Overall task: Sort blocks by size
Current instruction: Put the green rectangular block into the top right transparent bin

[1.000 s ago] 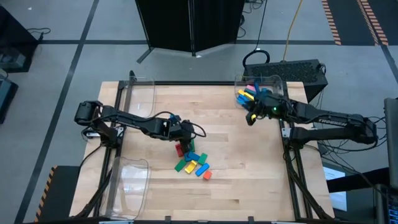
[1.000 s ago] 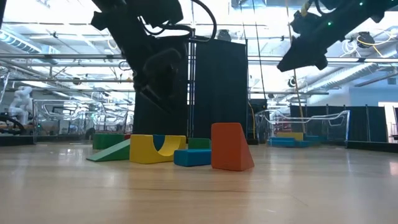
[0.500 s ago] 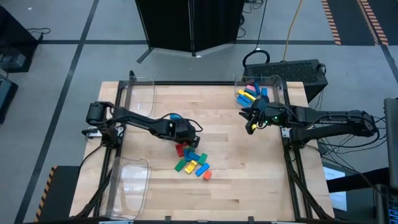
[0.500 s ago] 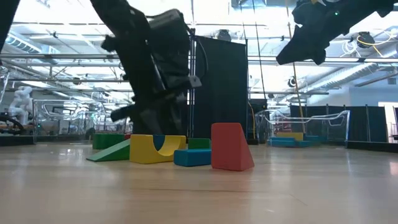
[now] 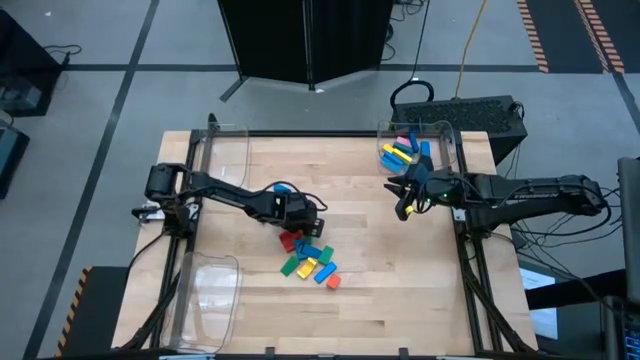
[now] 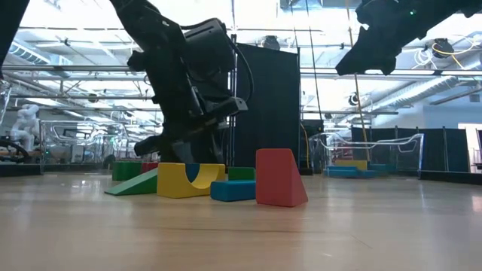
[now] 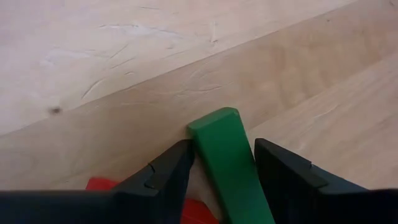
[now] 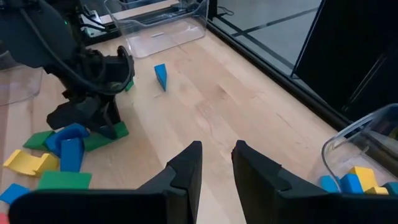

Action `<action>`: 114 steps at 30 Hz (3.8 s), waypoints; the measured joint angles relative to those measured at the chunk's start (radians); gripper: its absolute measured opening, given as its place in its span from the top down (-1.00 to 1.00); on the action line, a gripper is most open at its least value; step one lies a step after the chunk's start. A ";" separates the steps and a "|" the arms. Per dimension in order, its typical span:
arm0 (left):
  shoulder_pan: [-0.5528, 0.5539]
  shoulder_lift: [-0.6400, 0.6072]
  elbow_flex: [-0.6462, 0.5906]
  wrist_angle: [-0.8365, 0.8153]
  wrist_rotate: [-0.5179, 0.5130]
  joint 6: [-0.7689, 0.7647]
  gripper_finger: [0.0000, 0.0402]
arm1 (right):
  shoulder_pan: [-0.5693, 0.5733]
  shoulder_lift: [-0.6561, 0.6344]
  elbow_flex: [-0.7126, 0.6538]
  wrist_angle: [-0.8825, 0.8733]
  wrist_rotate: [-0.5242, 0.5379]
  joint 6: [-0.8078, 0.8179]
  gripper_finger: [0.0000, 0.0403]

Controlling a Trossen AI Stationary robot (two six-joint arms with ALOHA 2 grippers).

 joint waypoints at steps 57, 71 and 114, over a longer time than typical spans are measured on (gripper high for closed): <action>0.009 0.039 0.225 -0.087 -0.022 1.259 -0.59 | 0.178 0.084 -0.065 0.096 0.070 -0.100 0.59; 0.017 0.142 0.226 -0.074 0.025 1.280 -0.46 | 0.198 0.085 -0.065 0.113 0.073 -0.098 0.59; 0.065 0.005 0.225 0.000 0.526 1.147 0.52 | 0.558 0.656 -0.066 0.661 0.485 -0.824 0.13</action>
